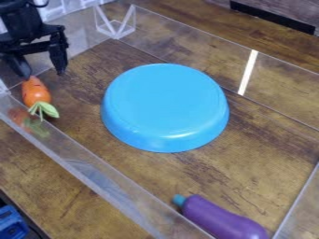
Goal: Put the carrot on the blue tray
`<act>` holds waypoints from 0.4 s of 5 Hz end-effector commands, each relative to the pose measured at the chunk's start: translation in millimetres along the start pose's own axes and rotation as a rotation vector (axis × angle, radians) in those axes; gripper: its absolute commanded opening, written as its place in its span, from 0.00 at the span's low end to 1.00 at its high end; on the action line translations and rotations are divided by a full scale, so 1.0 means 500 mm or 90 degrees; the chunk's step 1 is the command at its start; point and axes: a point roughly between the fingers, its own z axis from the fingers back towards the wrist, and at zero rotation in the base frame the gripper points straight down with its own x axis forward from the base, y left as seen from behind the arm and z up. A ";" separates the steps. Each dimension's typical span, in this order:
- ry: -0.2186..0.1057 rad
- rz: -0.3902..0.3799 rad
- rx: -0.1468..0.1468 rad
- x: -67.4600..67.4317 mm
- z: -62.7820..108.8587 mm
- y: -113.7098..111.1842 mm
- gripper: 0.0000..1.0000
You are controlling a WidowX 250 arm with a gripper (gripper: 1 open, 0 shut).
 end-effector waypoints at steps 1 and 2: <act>-0.036 0.027 0.006 0.009 0.024 0.018 1.00; -0.030 0.002 0.001 0.011 0.001 0.022 1.00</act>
